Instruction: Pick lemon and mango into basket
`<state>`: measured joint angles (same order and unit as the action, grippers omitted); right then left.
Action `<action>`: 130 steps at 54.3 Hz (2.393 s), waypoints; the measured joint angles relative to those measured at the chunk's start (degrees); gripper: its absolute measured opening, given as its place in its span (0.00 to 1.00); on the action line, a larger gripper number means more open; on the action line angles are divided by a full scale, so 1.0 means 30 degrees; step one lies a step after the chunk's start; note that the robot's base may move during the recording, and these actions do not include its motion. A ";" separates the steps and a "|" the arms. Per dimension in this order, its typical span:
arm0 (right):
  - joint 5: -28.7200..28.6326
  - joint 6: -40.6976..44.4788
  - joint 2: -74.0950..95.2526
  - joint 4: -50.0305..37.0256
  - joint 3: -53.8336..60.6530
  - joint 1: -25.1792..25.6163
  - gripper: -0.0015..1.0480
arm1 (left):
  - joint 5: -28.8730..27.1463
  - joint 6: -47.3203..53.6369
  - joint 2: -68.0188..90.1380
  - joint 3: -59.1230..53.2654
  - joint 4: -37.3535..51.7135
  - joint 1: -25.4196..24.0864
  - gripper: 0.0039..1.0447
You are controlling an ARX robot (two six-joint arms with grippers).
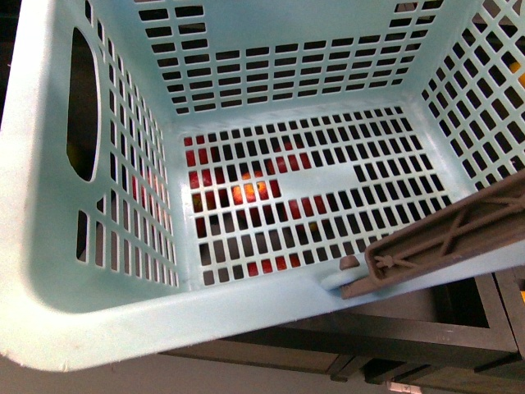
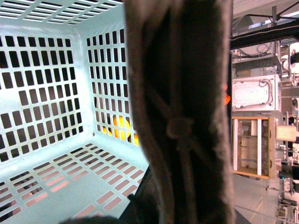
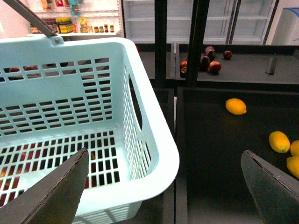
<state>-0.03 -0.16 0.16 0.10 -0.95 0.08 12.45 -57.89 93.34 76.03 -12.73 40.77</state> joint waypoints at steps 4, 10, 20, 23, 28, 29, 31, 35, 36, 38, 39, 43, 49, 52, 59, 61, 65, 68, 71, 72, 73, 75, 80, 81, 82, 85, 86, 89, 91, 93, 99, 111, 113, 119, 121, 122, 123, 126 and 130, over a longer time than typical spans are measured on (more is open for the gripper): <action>0.0007 0.0000 0.0000 0.0000 0.0000 0.0000 0.92 | -0.0153 0.0255 0.0000 0.0007 0.0000 -0.0007 0.04; 0.0007 0.0000 0.0000 0.0000 0.0000 -0.0007 0.92 | -0.0219 0.0517 0.0000 0.0007 0.0000 -0.0036 0.04; 0.3402 -0.3096 0.4167 0.3694 -0.1953 0.0736 0.92 | -0.0182 0.0517 0.0000 0.0000 -0.0015 -0.0051 0.04; 0.2667 -0.3599 0.5901 0.2652 -0.2259 0.2222 0.92 | -0.0160 0.0576 0.0000 0.0000 -0.0007 -0.0051 0.04; 0.1122 -0.3854 0.9092 -0.0124 -0.3089 0.4823 0.92 | -0.0131 0.0568 0.0000 0.0000 -0.0015 -0.0051 0.04; 0.0976 -0.3905 0.9544 -0.0503 -0.3220 0.5129 0.92 | -0.0117 0.0554 0.0000 0.0000 -0.0015 -0.0051 0.04; 0.0656 -0.3993 1.1016 -0.1690 -0.3643 0.6011 0.92 | -0.0117 0.0546 0.0000 0.0000 -0.0015 -0.0051 0.04; 0.0466 -0.4014 1.4863 -0.4510 -0.4714 0.7599 0.92 | -0.0146 0.0576 0.0000 0.0000 -0.0015 -0.0051 0.04; 0.0415 -0.4014 1.5460 -0.4903 -0.4889 0.7788 0.92 | -0.0146 0.0583 0.0000 0.0000 -0.0015 -0.0051 0.04; 0.0393 -0.4065 1.7908 -0.6404 -0.5661 0.8444 0.92 | -0.0153 0.0576 0.0000 0.0000 -0.0015 -0.0058 0.04; 0.0393 -0.4051 1.9161 -0.7074 -0.6091 0.8706 0.92 | -0.0160 0.0576 0.0000 0.0000 -0.0015 -0.0058 0.04; 0.0656 -0.4102 2.3533 -0.8903 -0.7657 0.9449 0.92 | -0.0211 0.0583 0.0000 0.0000 -0.0015 -0.0087 0.04; 0.1035 -0.4597 2.8662 -0.9530 -0.9872 1.0163 0.92 | -0.0189 0.0619 0.0000 0.0000 -0.0015 -0.0080 0.04; 0.1188 -0.4947 3.0716 -0.9500 -1.0826 1.0477 0.92 | -0.0146 0.0612 0.0000 0.0000 -0.0015 -0.0073 0.04; 0.1392 -0.6353 3.6355 -0.8663 -1.3814 1.1387 0.92 | -0.0146 0.0612 0.0000 0.0000 -0.0015 -0.0066 0.04; 0.1508 -0.6681 3.7521 -0.8531 -1.4477 1.1570 0.92 | -0.0153 0.0612 0.0000 0.0000 -0.0015 -0.0066 0.04; 0.1348 -0.7213 3.9510 -0.8196 -1.5686 1.1970 0.92 | -0.0146 0.0612 0.0000 0.0000 -0.0015 -0.0066 0.04; 0.1559 -0.7337 4.0690 -0.8014 -1.6517 1.2218 0.92 | -0.0146 0.0612 0.0000 0.0000 -0.0015 -0.0058 0.04; 0.1596 -0.7431 4.1681 -0.7796 -1.7252 1.2437 0.92 | -0.0160 0.0619 0.0000 0.0000 -0.0015 -0.0058 0.04; 0.1588 -0.7431 4.1929 -0.7737 -1.7449 1.2495 0.92 | -0.0175 0.0612 0.0000 0.0000 -0.0015 -0.0066 0.04; 0.1581 -0.7439 4.2177 -0.7694 -1.7624 1.2531 0.92 | -0.0182 0.0612 0.0000 0.0000 -0.0015 -0.0066 0.04; 0.1574 -0.7439 4.2643 -0.7570 -1.7966 1.2619 0.92 | -0.0189 0.0619 0.0000 0.0000 -0.0015 -0.0066 0.04; 0.1566 -0.7519 4.3728 -0.7286 -1.8841 1.2772 0.92 | -0.0146 0.0612 0.0000 0.0007 -0.0015 -0.0058 0.04; 0.1566 -0.7548 4.3816 -0.7249 -1.8928 1.2786 0.92 | -0.0146 0.0612 0.0000 0.0000 -0.0015 -0.0051 0.04; 0.1559 -0.7621 4.4056 -0.7191 -1.9169 1.2830 0.92 | -0.0138 0.0612 0.0000 0.0000 -0.0015 -0.0051 0.04; 0.1574 -0.7679 4.4479 -0.7045 -1.9642 1.2881 0.92 | -0.0146 0.0612 0.0000 0.0000 -0.0015 -0.0051 0.04; 0.1574 -0.7701 4.4544 -0.7009 -1.9722 1.2888 0.92 | -0.0138 0.0612 0.0000 0.0000 -0.0015 -0.0051 0.04; 0.1574 -0.7759 4.4931 -0.6885 -2.0152 1.2903 0.92 | -0.0160 0.0612 0.0000 0.0000 -0.0015 -0.0051 0.04; 0.1581 -0.7803 4.5156 -0.6841 -2.0414 1.2903 0.92 | -0.0175 0.0619 0.0000 0.0000 -0.0015 -0.0058 0.04; 0.1566 -0.7876 4.5448 -0.6732 -2.0742 1.2903 0.92 | -0.0182 0.0619 0.0000 0.0000 -0.0015 -0.0051 0.04; 0.1581 -0.8036 4.5994 -0.6484 -2.1383 1.2888 0.92 | -0.0160 0.0619 0.0000 0.0000 -0.0015 -0.0051 0.04; 0.1668 -0.8167 4.6934 -0.5909 -2.2746 1.2830 0.92 | -0.0160 0.0619 0.0000 0.0000 -0.0015 -0.0051 0.04; 0.1676 -0.8167 4.7109 -0.5792 -2.3023 1.2815 0.92 | -0.0160 0.0619 0.0000 0.0000 -0.0015 -0.0051 0.04; 0.1734 -0.8167 4.7561 -0.5413 -2.3737 1.2764 0.92 | -0.0146 0.0619 0.0000 0.0000 -0.0015 -0.0051 0.04; 0.1727 -0.8167 4.7736 -0.5268 -2.3999 1.2764 0.92 | -0.0153 0.0619 0.0000 0.0000 -0.0015 -0.0051 0.04; 0.1719 -0.8174 4.7845 -0.5173 -2.4167 1.2757 0.92 | -0.0153 0.0619 0.0000 0.0000 -0.0015 -0.0051 0.04; 0.1705 -0.8167 4.7954 -0.5049 -2.4349 1.2757 0.92 | -0.0153 0.0619 0.0000 0.0000 -0.0015 -0.0051 0.04; 0.1698 -0.8174 4.8311 -0.4772 -2.4866 1.2743 0.92 | -0.0160 0.0619 0.0000 0.0000 -0.0015 -0.0051 0.04; 0.1719 -0.8189 4.8697 -0.4481 -2.5332 1.2728 0.91 | -0.0160 0.0619 0.0000 0.0000 -0.0015 -0.0051 0.04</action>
<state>5.13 -24.73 146.26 -13.34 -76.95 38.26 11.97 -56.03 93.34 76.03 -12.78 40.62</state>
